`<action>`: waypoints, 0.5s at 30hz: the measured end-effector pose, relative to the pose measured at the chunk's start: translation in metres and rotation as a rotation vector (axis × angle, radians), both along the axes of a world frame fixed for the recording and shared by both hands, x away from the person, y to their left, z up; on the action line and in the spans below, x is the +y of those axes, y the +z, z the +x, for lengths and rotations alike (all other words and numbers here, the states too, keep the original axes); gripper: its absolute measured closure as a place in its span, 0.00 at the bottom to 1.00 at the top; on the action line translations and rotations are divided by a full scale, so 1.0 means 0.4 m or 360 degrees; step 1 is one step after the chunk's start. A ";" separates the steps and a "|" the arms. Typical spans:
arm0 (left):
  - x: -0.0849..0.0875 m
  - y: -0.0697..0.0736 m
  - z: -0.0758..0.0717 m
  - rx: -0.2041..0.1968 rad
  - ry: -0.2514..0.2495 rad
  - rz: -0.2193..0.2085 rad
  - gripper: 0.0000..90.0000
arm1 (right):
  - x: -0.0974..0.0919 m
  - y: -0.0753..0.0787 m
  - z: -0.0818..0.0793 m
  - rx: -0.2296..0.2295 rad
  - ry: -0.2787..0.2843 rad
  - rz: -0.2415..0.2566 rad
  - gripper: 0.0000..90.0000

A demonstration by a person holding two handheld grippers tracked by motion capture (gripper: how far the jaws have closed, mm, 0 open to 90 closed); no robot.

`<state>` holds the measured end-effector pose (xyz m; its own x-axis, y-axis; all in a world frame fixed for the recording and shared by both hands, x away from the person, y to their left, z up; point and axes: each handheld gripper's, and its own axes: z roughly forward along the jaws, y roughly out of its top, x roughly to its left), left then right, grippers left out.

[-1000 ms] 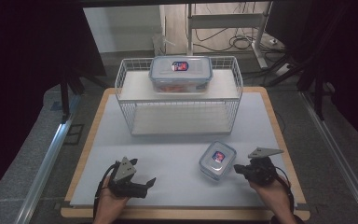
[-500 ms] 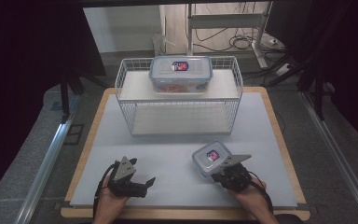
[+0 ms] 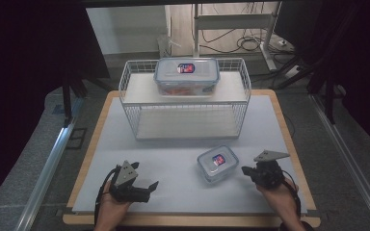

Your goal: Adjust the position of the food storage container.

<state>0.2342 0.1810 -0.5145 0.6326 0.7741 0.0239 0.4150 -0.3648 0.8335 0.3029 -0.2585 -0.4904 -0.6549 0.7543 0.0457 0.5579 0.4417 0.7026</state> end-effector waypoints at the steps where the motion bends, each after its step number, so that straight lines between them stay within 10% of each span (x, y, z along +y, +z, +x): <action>1: -0.001 0.000 0.000 -0.0004 -0.0002 0.0005 0.05 | -0.003 0.002 0.019 -0.0024 -0.0025 0.0006 0.99; 7: -0.002 -0.004 0.001 0.0000 0.0005 0.0016 0.05 | 0.030 -0.023 0.090 -0.0018 -0.0007 -0.0032 0.99; 15: -0.002 -0.004 0.000 -0.0001 0.0004 0.0010 0.05 | 0.051 -0.018 0.076 -0.0006 0.0036 -0.0058 0.99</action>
<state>0.2341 0.1800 -0.5161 0.6304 0.7757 0.0292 0.4156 -0.3691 0.8313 0.3333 -0.2380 -0.4974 -0.6720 0.7404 0.0159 0.5449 0.4797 0.6877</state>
